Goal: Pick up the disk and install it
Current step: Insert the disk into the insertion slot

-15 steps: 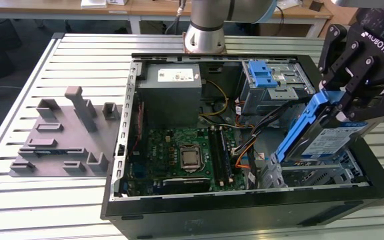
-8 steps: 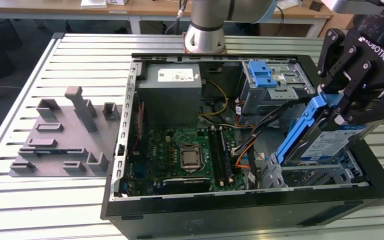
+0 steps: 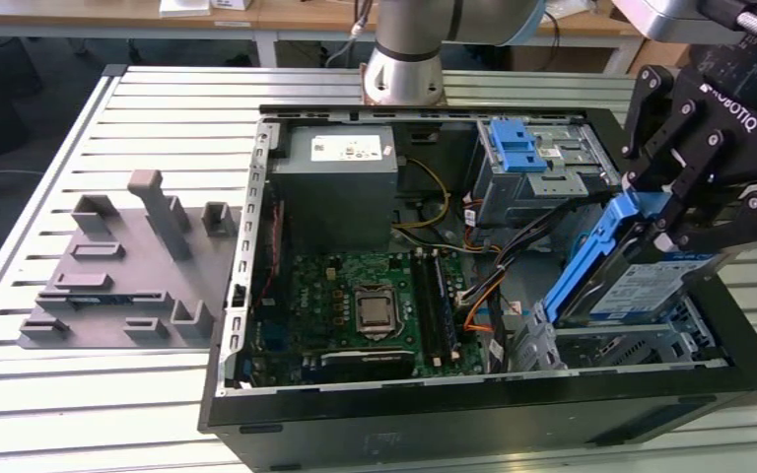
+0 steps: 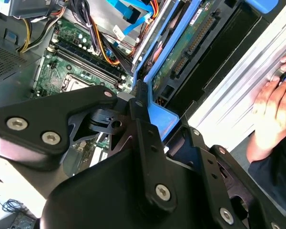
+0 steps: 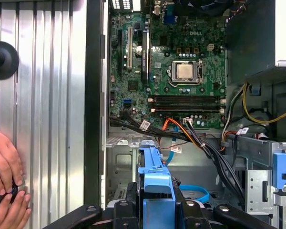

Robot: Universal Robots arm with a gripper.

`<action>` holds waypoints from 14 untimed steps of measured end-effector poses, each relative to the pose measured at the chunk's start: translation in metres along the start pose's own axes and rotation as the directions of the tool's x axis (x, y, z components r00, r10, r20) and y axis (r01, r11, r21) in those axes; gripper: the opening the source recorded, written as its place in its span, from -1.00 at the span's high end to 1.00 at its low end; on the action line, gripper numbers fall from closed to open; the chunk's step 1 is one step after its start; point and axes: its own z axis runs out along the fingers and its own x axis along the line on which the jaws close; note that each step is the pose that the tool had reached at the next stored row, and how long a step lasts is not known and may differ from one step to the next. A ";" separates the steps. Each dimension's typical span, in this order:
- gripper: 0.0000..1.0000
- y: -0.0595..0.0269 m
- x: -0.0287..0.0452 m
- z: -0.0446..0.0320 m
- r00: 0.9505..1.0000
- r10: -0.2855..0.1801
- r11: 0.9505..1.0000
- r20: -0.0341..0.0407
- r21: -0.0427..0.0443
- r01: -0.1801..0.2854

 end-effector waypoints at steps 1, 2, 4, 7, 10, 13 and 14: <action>0.27 0.0000 0.0001 0.0007 1.000 0.000 1.000 0.000 0.000 0.000; 0.27 0.0000 0.0001 0.0015 1.000 0.000 1.000 0.000 0.000 0.000; 0.27 -0.0001 0.0003 0.0027 1.000 0.000 1.000 0.000 0.000 0.000; 0.27 -0.0001 0.0004 0.0045 1.000 0.000 1.000 0.000 0.000 0.000; 0.27 -0.0001 0.0004 0.0058 1.000 0.000 1.000 -0.003 0.000 0.000; 0.27 -0.0002 0.0005 0.0074 1.000 0.000 1.000 -0.003 0.000 0.000; 0.27 -0.0002 0.0005 0.0080 1.000 0.000 1.000 -0.003 0.000 0.000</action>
